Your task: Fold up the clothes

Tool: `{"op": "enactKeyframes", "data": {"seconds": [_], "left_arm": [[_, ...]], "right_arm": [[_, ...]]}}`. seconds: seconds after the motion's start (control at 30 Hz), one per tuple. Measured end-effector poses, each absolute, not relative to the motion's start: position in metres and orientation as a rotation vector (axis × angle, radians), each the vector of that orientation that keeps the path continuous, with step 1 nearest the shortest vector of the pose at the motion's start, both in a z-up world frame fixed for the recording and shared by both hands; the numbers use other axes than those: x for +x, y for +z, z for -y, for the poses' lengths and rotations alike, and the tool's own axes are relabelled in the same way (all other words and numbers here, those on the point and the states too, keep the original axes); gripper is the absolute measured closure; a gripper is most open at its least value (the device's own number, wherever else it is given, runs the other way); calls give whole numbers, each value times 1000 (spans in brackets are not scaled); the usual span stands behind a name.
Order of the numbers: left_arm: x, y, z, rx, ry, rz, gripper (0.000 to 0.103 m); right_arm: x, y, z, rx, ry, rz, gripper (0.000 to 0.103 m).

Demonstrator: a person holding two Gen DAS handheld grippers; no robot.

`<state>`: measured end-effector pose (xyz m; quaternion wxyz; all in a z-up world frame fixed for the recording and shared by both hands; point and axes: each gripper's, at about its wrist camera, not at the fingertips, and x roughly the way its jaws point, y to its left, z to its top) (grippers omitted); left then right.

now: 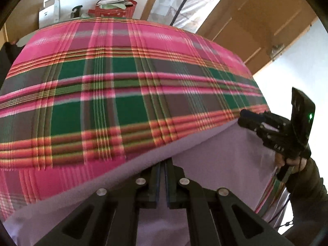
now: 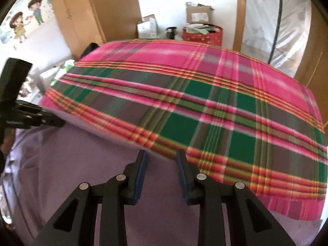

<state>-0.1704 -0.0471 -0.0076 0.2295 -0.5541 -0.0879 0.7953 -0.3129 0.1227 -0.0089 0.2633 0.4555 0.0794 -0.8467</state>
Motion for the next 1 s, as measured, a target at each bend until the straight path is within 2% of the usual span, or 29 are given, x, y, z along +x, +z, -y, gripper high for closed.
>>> {"op": "enactKeyframes", "data": {"seconds": [0.43, 0.53, 0.8, 1.0], "left_arm": [[-192, -13, 73, -1512, 2193, 423, 99], [-190, -7, 87, -1538, 2239, 408, 99], [-182, 33, 165, -1508, 2393, 525, 99], [-151, 40, 224, -1515, 2413, 643, 98]], "right_arm": [[-318, -10, -117, 1229, -2341, -181, 71], [-319, -9, -117, 1260, -2346, -179, 71], [-303, 13, -118, 1252, -2367, -151, 71], [-271, 35, -99, 1187, -2317, -193, 71]]}}
